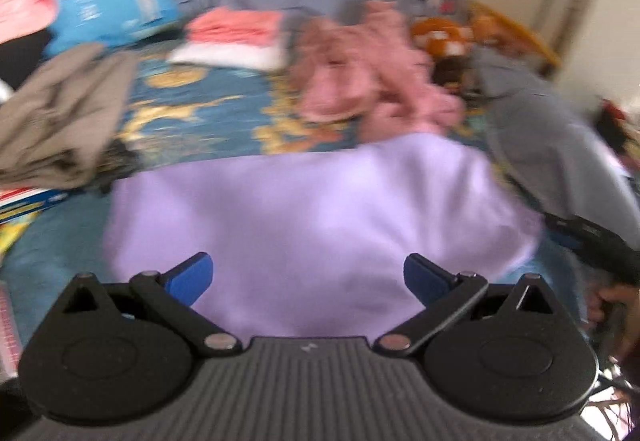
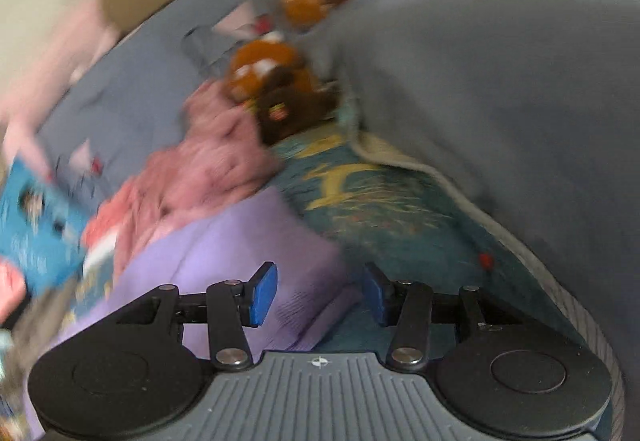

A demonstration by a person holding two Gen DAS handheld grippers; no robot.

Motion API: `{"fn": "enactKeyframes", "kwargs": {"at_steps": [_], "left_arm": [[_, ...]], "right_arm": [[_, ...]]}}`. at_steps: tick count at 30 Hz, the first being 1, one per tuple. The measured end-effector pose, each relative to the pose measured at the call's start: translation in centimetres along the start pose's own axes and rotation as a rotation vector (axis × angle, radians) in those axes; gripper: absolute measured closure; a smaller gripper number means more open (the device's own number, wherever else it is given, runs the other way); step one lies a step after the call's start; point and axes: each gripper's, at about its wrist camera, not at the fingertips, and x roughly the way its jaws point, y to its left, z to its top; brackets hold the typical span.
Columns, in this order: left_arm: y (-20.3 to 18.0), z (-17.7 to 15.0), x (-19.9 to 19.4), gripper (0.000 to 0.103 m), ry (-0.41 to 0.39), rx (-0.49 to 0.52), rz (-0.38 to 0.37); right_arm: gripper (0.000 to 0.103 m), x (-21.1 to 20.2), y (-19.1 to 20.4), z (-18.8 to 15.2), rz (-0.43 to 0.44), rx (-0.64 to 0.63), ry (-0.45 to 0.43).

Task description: Fold clothes

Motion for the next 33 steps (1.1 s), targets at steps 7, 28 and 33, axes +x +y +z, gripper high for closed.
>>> {"fn": "enactKeyframes", "kwargs": {"at_steps": [7,28,33], "left_arm": [[-1.3,-1.6,0.6,0.000,0.010,-0.005,-0.047],[3.1,-1.7,-2.3,0.000,-0.107,-0.168,-0.037],[9.2,-1.5,-5.9,0.000,-0.227,-0.359,0.046]], "right_arm": [[0.056,2.1,-3.2,-1.3,0.106,0.441,0.066],[0.086,0.8,3.5,-0.6,0.044,0.252,0.030],[0.086,-1.1,13.7,0.0,0.177,-0.195,-0.052]]}}
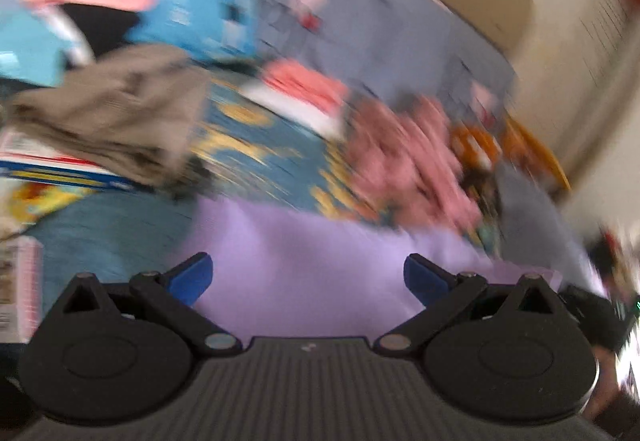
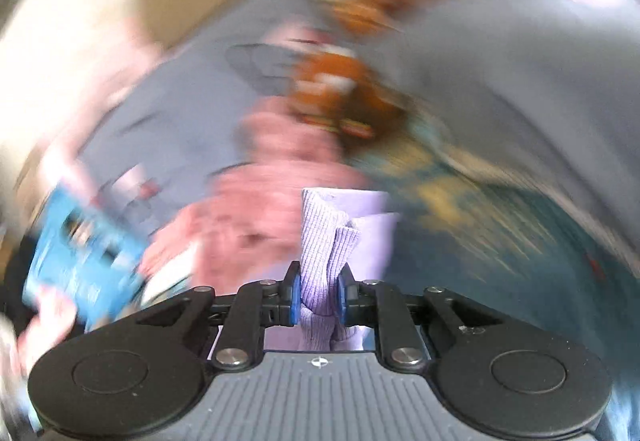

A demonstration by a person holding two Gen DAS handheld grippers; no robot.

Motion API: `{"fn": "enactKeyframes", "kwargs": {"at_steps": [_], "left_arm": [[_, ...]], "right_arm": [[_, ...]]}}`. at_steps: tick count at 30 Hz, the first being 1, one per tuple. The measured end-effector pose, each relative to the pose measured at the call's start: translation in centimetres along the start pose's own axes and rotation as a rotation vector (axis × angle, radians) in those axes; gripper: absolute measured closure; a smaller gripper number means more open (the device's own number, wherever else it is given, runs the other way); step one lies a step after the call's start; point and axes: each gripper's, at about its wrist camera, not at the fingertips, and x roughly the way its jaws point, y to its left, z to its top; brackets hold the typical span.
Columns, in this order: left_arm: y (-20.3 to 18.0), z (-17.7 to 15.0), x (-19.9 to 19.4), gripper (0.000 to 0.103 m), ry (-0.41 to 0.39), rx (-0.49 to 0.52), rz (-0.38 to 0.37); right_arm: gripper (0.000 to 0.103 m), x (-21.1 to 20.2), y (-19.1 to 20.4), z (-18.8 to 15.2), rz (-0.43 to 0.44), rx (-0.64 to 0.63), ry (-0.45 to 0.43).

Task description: Fold clothes

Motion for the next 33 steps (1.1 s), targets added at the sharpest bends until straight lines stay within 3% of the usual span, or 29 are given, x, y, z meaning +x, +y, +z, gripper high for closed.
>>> {"fn": "enactKeyframes", "kwargs": {"at_steps": [3,8,12,15,20,24,28,31,33], "left_arm": [[2.9,1.3,-1.5,0.000,-0.068,-0.072,0.061],[5.3,2.0,-2.5,0.000,-0.106,-0.135,0.085],[5.2,2.1,-2.2,0.000,-0.102,-0.110,0.094],[5.1,2.0,-1.9,0.000,-0.091,-0.102,0.091],[5.6,1.7,-2.0,0.000,-0.089,-0.131,0.087],[6.0,1.7,-1.9,0.000,-0.089,-0.153,0.087],[5.8,1.7,-2.0,0.000,-0.095,-0.144,0.091],[5.8,1.6,-1.9,0.000,-0.100,-0.142,0.105],[5.9,1.6,-1.9,0.000,-0.096,-0.149,0.113]], "right_arm": [[0.086,0.6,6.0,-0.5,0.140,-0.166,0.024],[0.086,1.9,13.3,-5.3,0.303,-0.381,0.148],[0.086,3.0,16.1,-10.9,0.398,-0.553,0.319],[0.086,3.8,16.2,-14.3,0.399,-0.640,0.418],[0.086,4.0,16.1,-13.6,0.397,-0.662,0.407],[0.086,1.4,18.2,-12.3,0.429,-0.756,0.235],[0.086,-0.4,20.4,-11.2,0.546,-0.793,0.158],[0.086,0.1,21.7,-13.7,0.607,-0.898,0.265],[0.086,1.8,21.8,-16.1,0.564,-0.946,0.402]]}}
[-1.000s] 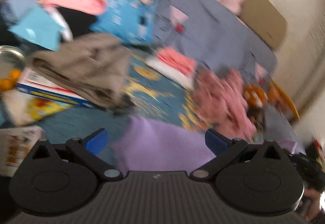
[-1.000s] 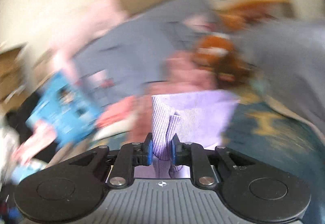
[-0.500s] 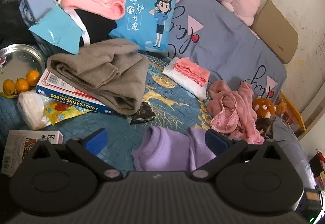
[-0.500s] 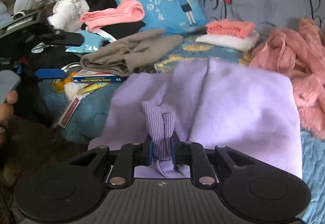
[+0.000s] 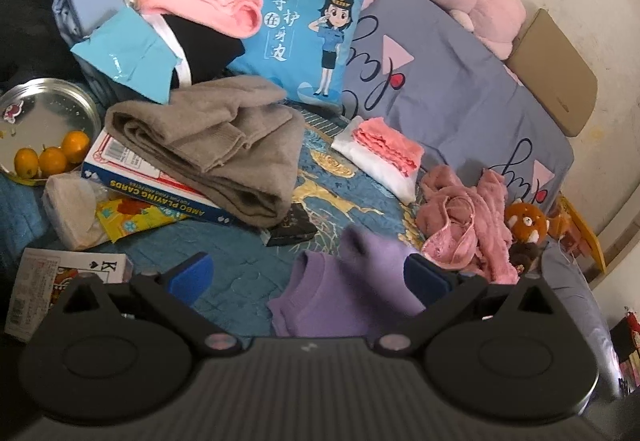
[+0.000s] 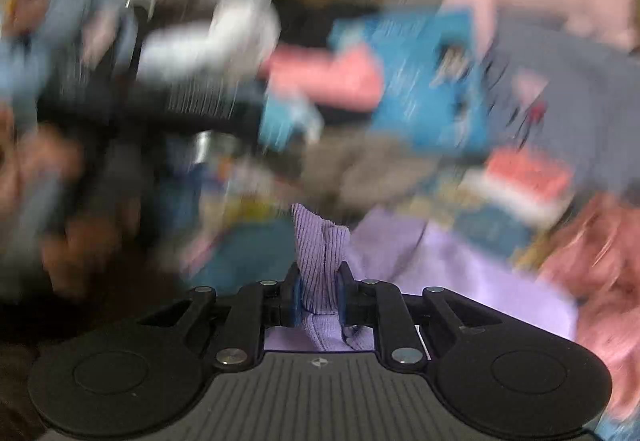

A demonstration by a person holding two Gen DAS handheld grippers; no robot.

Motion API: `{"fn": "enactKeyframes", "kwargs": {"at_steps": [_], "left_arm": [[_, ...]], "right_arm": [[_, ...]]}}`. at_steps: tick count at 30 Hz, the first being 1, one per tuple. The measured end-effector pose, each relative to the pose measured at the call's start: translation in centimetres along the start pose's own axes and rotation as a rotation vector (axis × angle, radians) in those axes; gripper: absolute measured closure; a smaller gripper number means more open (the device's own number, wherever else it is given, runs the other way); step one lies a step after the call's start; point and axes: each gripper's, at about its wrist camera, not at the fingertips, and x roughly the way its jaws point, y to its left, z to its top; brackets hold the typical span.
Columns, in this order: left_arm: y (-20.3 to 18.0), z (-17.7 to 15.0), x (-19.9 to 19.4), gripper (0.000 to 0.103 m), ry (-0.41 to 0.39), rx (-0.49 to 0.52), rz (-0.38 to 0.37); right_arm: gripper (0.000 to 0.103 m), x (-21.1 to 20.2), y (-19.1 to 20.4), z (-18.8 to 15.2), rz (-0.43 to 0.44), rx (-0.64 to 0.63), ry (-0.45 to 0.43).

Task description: Fold clothes

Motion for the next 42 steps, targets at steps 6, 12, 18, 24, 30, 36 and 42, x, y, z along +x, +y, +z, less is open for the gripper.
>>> {"fn": "enactKeyframes", "kwargs": {"at_steps": [6,12,18,24,30,36,42], "left_arm": [[0.6,0.1,0.1,0.000,0.004,-0.026,0.017],[0.1,-0.1,0.2,0.000,-0.004,0.008,0.027],[0.1,-0.1,0.5,0.000,0.012,0.010,0.026],[-0.1,-0.3,0.6,0.000,0.019,0.028,0.032],[-0.2,-0.3,0.7,0.000,0.024,0.038,0.026],[-1.6,-0.9,1.6,0.000,0.083,0.112,-0.018],[-7.2,-4.0,3.1,0.000,0.193,0.427,-0.100]], "right_arm": [[0.086,0.0,-0.7,-0.4,0.039,0.060,-0.009],[0.085,0.4,0.3,0.6,0.078,0.022,0.007],[0.080,2.4,1.0,-0.2,0.138,0.027,0.121],[0.059,1.0,1.2,0.3,0.159,-0.005,0.085],[0.056,-3.9,-3.7,0.9,-0.015,0.098,-0.039],[0.056,-4.6,-9.2,-0.8,-0.290,0.216,0.018],[0.053,-3.3,-11.7,-2.9,-0.369,0.316,0.123]]}}
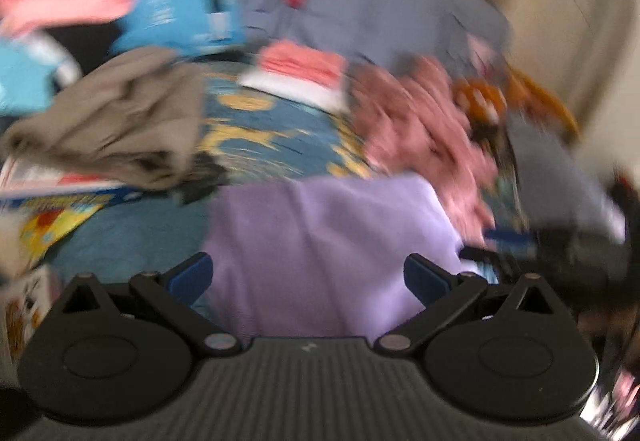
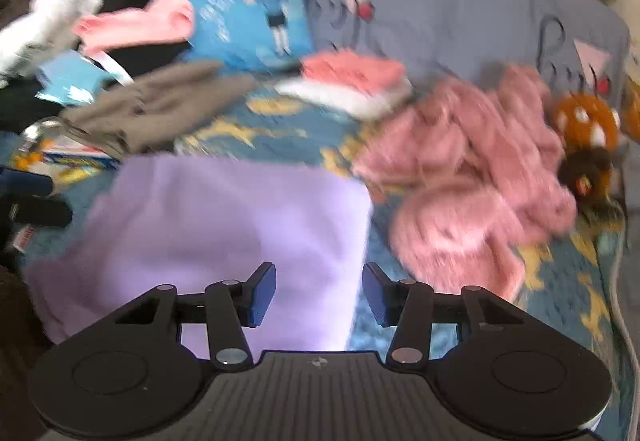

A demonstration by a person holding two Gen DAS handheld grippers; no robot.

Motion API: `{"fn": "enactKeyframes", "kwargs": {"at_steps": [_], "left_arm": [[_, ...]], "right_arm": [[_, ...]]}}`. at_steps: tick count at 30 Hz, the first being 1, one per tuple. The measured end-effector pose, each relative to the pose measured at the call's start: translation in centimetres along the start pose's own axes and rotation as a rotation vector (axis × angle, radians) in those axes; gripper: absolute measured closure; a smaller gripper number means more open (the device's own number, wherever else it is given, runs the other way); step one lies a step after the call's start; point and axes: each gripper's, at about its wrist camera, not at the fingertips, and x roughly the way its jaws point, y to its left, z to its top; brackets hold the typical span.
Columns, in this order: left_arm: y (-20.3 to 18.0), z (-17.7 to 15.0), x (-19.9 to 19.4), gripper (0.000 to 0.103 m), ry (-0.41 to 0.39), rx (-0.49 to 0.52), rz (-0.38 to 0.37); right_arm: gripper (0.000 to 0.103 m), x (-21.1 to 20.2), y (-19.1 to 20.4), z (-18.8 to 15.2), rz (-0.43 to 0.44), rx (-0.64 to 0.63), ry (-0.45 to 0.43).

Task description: Fold clothes

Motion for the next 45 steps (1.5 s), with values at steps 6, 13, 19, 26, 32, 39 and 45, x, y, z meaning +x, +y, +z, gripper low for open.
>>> {"fn": "enactKeyframes", "kwargs": {"at_steps": [6,13,19,26,32,39,45], "left_arm": [[-4.8,-2.4,5.7,0.000,0.306,0.276,0.173],[-4.1,-2.6,5.0,0.000,0.283,0.218,0.139],[-5.0,-2.3,3.3,0.000,0.179,0.289,0.111],[-5.1,-1.9,3.0,0.000,0.142,0.280,0.080],[-4.8,-1.6,2.6,0.000,0.095,0.258,0.113],[-3.9,-1.2,2.2,0.000,0.066,0.216,0.129],[-3.9,-1.3,2.0,0.000,0.059,0.220,0.129]], "right_arm": [[0.045,2.2,-0.9,-2.2,0.026,0.074,0.109],[0.048,0.9,-2.4,1.1,0.045,0.124,-0.025],[0.047,6.2,-8.5,2.7,0.260,0.503,-0.042],[0.048,12.5,-11.3,0.6,0.440,0.818,0.071],[0.089,8.2,-10.0,2.3,0.384,0.762,-0.037],[0.089,1.7,-13.3,0.7,0.059,0.814,-0.181],[0.076,4.0,-16.4,-1.9,0.040,0.847,-0.062]]}}
